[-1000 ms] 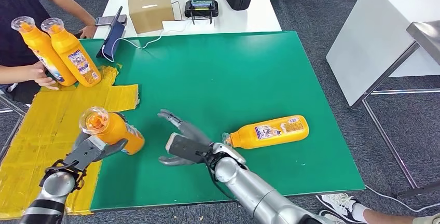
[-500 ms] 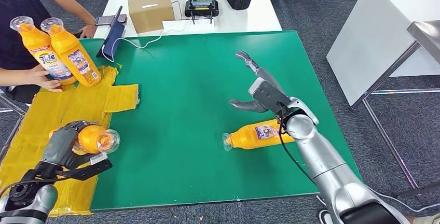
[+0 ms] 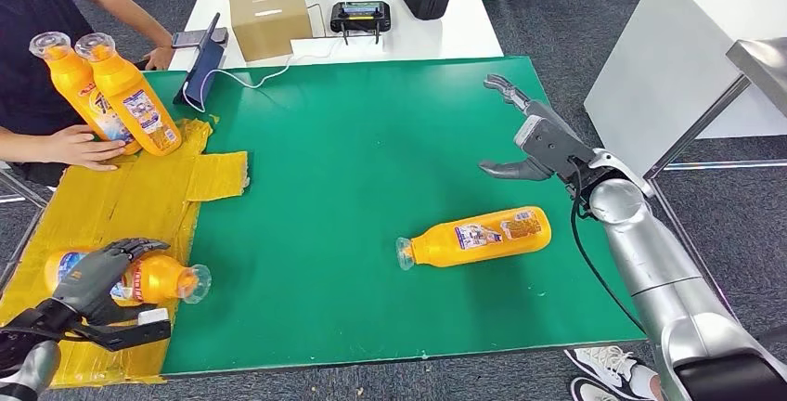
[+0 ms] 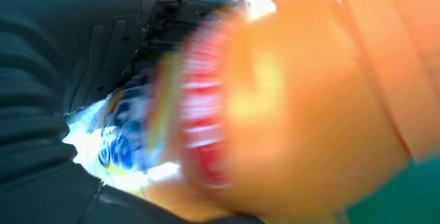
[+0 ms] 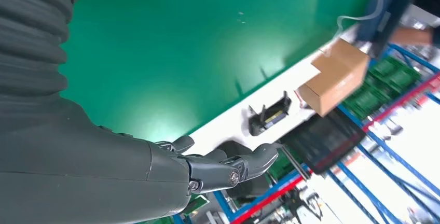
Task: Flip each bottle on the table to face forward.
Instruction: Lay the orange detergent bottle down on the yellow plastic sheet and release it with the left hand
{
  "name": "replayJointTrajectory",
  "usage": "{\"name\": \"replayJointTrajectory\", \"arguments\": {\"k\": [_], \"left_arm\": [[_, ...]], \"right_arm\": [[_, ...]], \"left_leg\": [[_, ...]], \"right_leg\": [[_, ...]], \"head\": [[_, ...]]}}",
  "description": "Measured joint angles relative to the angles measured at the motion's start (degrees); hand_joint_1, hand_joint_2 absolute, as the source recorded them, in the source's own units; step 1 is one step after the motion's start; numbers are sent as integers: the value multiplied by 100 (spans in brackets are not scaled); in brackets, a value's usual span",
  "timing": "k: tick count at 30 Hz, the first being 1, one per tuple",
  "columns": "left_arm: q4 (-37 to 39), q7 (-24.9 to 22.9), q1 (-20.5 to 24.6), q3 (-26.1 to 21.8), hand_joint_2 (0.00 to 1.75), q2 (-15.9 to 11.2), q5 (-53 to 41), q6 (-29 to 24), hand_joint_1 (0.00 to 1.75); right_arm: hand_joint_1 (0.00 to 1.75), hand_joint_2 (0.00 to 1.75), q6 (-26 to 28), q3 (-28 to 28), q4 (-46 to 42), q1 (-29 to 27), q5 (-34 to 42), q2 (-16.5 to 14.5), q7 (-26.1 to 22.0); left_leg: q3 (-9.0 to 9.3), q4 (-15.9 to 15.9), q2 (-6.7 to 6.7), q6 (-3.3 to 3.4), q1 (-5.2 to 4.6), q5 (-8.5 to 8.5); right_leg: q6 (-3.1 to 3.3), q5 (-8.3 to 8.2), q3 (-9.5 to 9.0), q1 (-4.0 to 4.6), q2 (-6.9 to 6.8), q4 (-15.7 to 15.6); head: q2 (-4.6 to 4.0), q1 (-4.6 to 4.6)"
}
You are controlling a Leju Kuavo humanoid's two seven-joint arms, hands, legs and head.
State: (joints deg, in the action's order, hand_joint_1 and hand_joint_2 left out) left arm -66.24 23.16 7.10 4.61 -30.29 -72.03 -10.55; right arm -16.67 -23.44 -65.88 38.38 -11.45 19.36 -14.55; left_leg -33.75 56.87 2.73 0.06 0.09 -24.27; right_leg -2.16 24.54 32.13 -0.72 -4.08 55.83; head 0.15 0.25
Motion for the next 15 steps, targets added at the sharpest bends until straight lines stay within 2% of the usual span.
{"name": "replayJointTrajectory", "arguments": {"k": [7,15], "left_arm": [[160,98,-80,184,0,-202,404,70,0],[190,366,-128,229,0,-275,879,-136,0]], "right_arm": [[0,175,-490,-441,254,347,-27,437,42],[0,175,-610,-1110,467,489,-11,722,65]], "left_leg": [[-5,0,-14,5,-2,4],[-3,1,-17,5,-2,4]], "right_leg": [[0,0,-5,-7,-11,2],[0,0,-4,-5,-12,1]], "head": [[0,2],[0,1]]}}
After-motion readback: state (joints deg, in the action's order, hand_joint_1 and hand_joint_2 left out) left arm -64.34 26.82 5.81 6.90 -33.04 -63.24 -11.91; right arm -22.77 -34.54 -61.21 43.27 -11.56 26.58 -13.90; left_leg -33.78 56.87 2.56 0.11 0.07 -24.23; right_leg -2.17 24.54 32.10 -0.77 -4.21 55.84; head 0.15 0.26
